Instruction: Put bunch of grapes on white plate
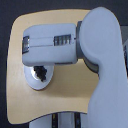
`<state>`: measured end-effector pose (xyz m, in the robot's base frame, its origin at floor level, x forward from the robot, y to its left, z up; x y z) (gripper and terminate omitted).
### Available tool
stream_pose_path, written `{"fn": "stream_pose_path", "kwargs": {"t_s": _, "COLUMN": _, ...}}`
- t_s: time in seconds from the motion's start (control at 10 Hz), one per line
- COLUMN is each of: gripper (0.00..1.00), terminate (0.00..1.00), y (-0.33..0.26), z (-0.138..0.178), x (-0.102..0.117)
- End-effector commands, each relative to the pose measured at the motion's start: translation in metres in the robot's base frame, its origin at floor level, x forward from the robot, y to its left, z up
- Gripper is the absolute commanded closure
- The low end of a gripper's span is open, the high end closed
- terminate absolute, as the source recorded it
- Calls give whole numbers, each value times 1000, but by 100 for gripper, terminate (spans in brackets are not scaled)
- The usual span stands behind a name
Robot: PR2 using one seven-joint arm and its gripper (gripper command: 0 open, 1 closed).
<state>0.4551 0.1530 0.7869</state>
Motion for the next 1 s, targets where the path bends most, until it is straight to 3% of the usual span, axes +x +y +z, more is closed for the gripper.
{"fn": "stream_pose_path", "kwargs": {"t_s": 0.0, "gripper": 100, "terminate": 0, "y": -8, "z": -1, "x": 7}}
{"fn": "stream_pose_path", "kwargs": {"t_s": 0.2, "gripper": 100, "terminate": 0, "y": -11, "z": 4, "x": 10}}
{"fn": "stream_pose_path", "kwargs": {"t_s": 0.3, "gripper": 0, "terminate": 0, "y": -15, "z": 9, "x": 12}}
{"fn": "stream_pose_path", "kwargs": {"t_s": 0.6, "gripper": 0, "terminate": 0, "y": -7, "z": 60, "x": 30}}
{"fn": "stream_pose_path", "kwargs": {"t_s": 0.9, "gripper": 0, "terminate": 0, "y": -42, "z": 112, "x": 48}}
